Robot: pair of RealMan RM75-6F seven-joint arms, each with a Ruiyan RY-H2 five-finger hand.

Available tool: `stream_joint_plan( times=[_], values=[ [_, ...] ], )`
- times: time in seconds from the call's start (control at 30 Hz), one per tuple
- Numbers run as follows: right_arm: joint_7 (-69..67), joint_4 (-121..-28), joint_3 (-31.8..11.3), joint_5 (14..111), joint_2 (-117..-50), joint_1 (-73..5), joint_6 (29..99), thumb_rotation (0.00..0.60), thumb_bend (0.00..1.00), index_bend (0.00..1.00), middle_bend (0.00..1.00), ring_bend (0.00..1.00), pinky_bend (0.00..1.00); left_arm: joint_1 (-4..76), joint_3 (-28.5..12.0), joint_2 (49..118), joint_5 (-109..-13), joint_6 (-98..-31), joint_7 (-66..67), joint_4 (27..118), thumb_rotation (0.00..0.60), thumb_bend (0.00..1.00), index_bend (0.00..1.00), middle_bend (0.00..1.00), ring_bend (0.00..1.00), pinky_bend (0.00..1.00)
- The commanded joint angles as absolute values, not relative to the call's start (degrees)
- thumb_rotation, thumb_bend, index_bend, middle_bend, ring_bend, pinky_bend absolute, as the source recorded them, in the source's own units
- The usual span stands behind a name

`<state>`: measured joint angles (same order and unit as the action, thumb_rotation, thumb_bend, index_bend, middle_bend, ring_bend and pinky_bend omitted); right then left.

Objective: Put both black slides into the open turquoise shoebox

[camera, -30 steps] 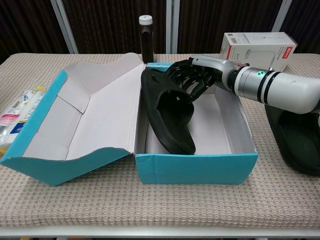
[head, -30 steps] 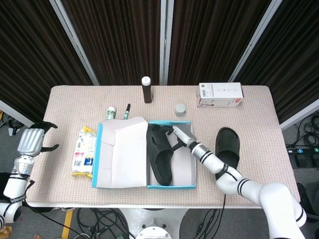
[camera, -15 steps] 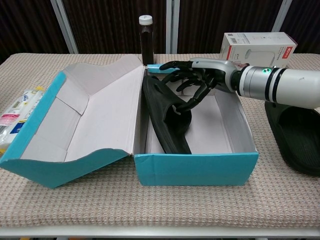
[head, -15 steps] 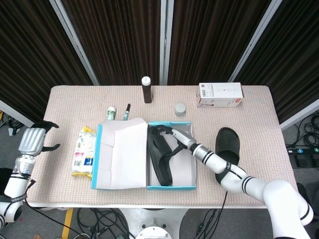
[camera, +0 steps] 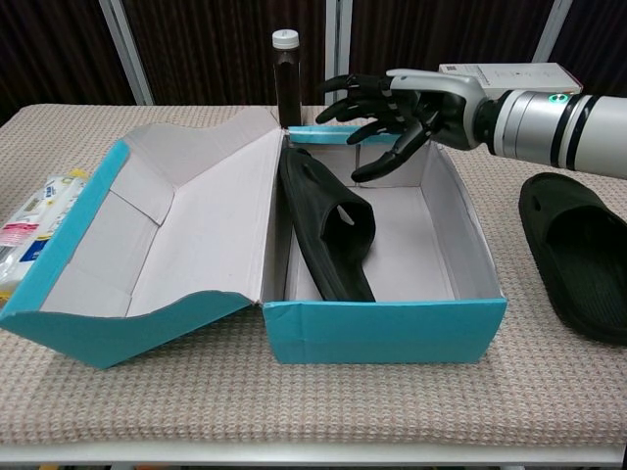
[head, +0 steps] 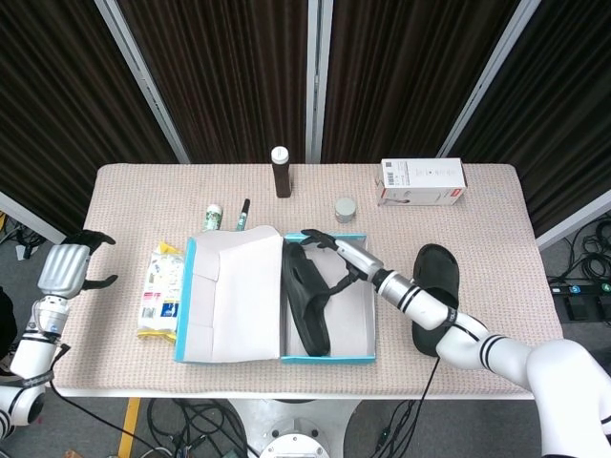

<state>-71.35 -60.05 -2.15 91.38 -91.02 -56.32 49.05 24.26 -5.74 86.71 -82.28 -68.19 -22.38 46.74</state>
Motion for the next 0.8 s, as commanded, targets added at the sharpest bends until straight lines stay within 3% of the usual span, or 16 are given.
stream_joint_plan(
  times=[0.03, 0.17, 0.33, 0.53, 0.8],
  values=[
    [-70.7, -62.6, -3.1, 90.7, -88.6, -55.8, 50.6, 0.6, 0.0, 0.03, 0.15, 0.0, 0.14, 24.3, -5.8, 86.5, -82.3, -68.4, -22.0, 47.2, 0.6, 0.13, 0.35, 0.31, 0.22, 0.32],
    [-62.9, -65.7, -4.3, 88.6, -85.5, -54.7, 51.0, 0.6, 0.0, 0.03, 0.15, 0.0, 0.14, 24.3, -6.0, 86.0, -82.1, -68.5, -21.3, 48.1, 0.6, 0.13, 0.35, 0.31, 0.22, 0.32],
    [-43.9, -72.6, -6.6, 81.6, -79.8, -53.2, 48.8, 0.6, 0.0, 0.03, 0.16, 0.0, 0.14, 24.4, -6.2, 85.5, -81.9, -68.6, -20.4, 49.3, 0.6, 0.13, 0.35, 0.31, 0.22, 0.32],
    [-20.3, -83.1, -8.6, 67.7, -72.8, -51.2, 46.9, 0.6, 0.0, 0.03, 0.16, 0.04, 0.17, 24.5, -6.2, 85.1, -82.0, -68.6, -20.0, 50.3, 0.6, 0.14, 0.35, 0.31, 0.22, 0.32],
    [3.1, -91.5, -6.8, 49.1, -67.2, -50.0, 49.0, 0.6, 0.0, 0.05, 0.18, 0.1, 0.23, 24.5, -6.1, 85.0, -82.1, -68.8, -20.4, 50.3, 0.6, 0.13, 0.35, 0.31, 0.22, 0.32]
  ],
)
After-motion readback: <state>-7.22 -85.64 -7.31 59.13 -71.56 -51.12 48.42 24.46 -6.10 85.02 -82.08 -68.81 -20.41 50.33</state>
